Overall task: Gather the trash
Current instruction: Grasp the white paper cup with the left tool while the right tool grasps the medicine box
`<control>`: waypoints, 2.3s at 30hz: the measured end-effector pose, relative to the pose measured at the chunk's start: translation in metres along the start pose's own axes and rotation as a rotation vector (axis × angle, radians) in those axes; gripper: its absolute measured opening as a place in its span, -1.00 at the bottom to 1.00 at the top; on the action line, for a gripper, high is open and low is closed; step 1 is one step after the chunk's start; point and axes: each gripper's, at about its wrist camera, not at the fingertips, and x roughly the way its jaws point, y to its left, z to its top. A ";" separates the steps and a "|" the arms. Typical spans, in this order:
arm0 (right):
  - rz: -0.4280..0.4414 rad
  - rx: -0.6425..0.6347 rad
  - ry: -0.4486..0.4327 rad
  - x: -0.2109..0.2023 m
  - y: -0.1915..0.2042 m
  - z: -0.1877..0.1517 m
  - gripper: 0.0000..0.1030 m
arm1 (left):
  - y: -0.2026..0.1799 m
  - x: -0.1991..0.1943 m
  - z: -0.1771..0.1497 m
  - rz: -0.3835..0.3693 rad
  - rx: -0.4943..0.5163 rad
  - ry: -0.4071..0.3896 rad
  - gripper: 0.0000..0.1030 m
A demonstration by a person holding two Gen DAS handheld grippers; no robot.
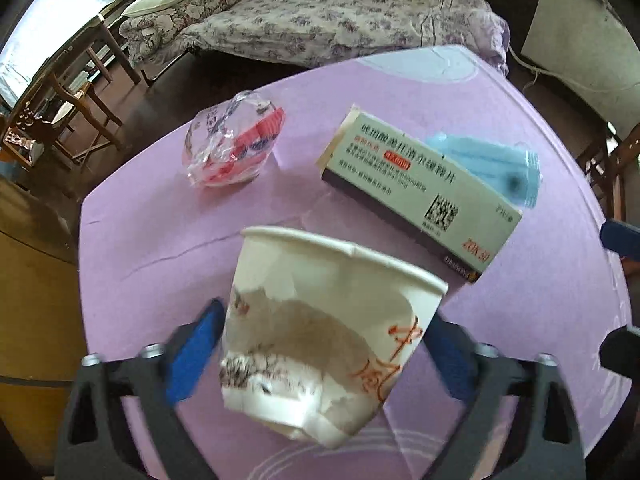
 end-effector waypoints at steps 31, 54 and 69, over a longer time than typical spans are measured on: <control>-0.096 -0.146 -0.097 0.028 0.028 0.001 0.38 | 0.051 -0.073 -0.085 -0.077 -0.538 -0.147 0.67; -0.305 -0.478 -0.085 0.085 0.089 0.028 0.23 | 0.088 -0.086 -0.090 -0.141 -0.629 -0.170 0.67; -0.234 -0.491 0.124 0.079 0.109 -0.013 -0.16 | 0.091 -0.082 -0.089 -0.147 -0.636 -0.161 0.67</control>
